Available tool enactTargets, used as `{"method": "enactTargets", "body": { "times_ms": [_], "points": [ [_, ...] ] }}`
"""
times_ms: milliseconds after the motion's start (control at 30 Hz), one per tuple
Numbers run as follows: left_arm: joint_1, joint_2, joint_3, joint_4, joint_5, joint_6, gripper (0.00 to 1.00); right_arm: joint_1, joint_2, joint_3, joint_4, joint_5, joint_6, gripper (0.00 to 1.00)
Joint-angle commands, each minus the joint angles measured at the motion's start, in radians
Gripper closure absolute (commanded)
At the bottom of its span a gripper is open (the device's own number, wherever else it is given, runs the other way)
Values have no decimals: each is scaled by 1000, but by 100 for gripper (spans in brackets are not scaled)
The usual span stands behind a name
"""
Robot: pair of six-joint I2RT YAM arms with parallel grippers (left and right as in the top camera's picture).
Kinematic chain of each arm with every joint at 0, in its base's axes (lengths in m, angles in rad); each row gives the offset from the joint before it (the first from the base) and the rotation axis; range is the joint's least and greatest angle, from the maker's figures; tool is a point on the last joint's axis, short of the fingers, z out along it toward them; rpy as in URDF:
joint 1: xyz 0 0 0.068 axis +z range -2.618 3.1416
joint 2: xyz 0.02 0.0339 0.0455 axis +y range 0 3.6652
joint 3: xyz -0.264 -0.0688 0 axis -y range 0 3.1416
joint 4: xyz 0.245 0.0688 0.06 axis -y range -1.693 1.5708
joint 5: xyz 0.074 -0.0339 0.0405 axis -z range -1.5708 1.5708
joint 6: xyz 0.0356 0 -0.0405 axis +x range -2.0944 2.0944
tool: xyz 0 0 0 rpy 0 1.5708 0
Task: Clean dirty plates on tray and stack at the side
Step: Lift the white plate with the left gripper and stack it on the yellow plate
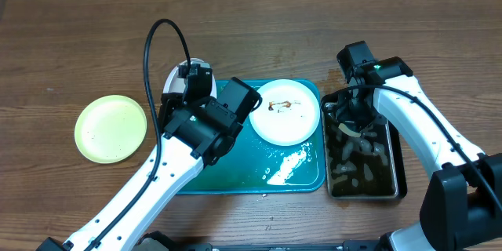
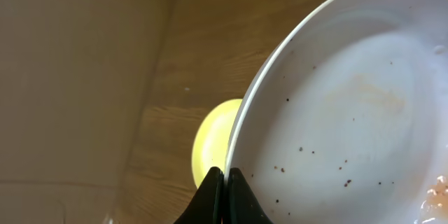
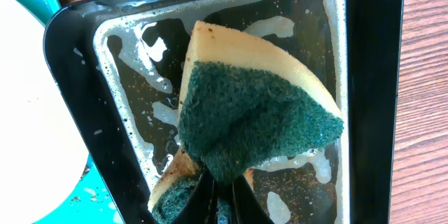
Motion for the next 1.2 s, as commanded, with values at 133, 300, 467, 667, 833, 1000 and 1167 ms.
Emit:
{"method": "enactTargets", "body": {
  "times_ms": [133, 300, 467, 667, 833, 1000, 1167],
  "points": [
    [190, -4, 24, 2, 251, -35, 96, 0, -32, -2, 5, 8, -3, 96],
    [410, -4, 24, 6, 477, -35, 96, 0, -32, -2, 5, 8, -3, 96],
    [678, -4, 24, 32, 648, -35, 96, 0, -32, -2, 2, 8, -3, 96],
    [937, -3, 0, 98, 698, -35, 96, 0, -32, -2, 2, 7, -3, 96],
    [1061, 23, -5, 146, 784, -39, 96, 0, -32, -2, 2, 7, -3, 96],
    [1096, 66, -5, 148, 777, -39, 96, 0, -32, -2, 2, 7, -3, 96],
    [1098, 116, -5, 158, 756, -39, 96, 0, -32, -2, 0, 7, -3, 96]
  ]
}}
